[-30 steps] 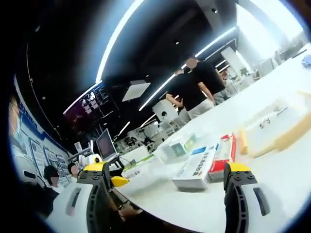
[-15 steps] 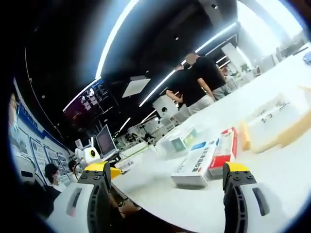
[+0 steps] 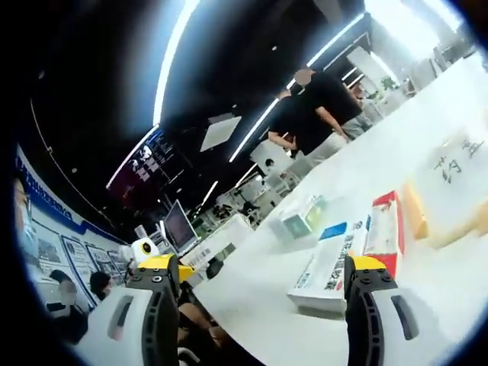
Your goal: Arrange the small medicine boxes into an aligned row inside the storage area until every box is upright, visible, and separated from the surrounding clutter.
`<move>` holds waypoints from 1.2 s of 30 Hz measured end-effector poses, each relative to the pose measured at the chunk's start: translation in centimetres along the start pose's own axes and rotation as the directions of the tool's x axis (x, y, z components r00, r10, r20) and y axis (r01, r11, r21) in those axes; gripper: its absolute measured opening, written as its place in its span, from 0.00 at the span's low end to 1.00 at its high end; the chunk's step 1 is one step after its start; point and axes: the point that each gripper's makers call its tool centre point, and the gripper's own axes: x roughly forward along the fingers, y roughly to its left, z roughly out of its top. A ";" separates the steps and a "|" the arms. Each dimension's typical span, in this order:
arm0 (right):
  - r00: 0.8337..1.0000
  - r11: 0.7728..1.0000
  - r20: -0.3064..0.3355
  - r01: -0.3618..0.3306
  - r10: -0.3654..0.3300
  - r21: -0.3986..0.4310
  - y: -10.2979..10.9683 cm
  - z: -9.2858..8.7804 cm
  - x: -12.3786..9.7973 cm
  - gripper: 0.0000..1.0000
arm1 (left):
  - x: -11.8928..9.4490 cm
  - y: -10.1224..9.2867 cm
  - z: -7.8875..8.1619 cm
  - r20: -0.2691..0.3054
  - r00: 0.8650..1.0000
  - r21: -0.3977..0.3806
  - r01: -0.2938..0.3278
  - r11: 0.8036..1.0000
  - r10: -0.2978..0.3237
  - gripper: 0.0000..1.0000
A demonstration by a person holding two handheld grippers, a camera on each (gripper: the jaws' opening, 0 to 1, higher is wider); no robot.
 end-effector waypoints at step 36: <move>0.981 0.958 -0.042 -0.174 0.189 0.227 6.3 -0.3 6.6 0.70 | 2.8 -2.5 2.1 0.061 0.995 0.018 0.077 0.997 -0.078 0.53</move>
